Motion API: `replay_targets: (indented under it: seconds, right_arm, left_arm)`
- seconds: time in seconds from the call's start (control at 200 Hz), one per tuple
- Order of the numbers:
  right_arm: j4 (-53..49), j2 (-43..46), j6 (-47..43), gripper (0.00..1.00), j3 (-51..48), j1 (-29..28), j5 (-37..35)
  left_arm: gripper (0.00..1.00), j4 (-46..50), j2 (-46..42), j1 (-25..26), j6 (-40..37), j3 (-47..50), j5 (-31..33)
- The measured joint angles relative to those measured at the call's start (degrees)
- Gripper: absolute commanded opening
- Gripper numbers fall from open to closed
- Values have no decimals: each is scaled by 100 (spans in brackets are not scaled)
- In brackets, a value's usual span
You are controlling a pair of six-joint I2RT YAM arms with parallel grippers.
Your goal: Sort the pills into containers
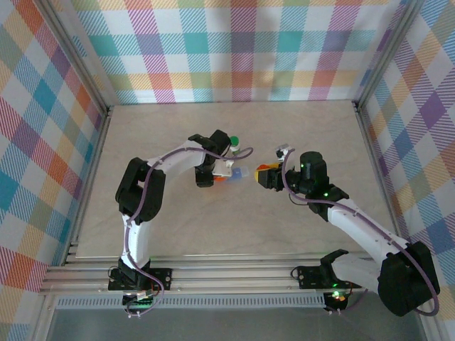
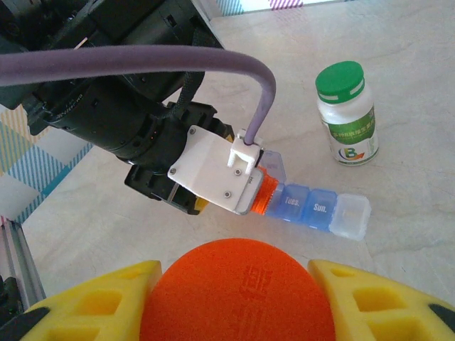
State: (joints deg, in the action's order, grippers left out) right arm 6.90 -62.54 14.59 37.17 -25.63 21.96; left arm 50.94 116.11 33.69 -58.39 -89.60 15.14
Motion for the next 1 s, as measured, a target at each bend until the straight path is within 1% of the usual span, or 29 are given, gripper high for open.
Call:
replay_targets:
  seconds: [0.835, 1.005]
  right_arm:
    - [0, 0, 2, 0, 0, -70, 28]
    - [0, 0, 2, 0, 0, -70, 28]
  left_arm:
    - [7, -177, 9, 79, -579, -17, 883]
    - [7, -337, 9, 118, -756, 103, 1202]
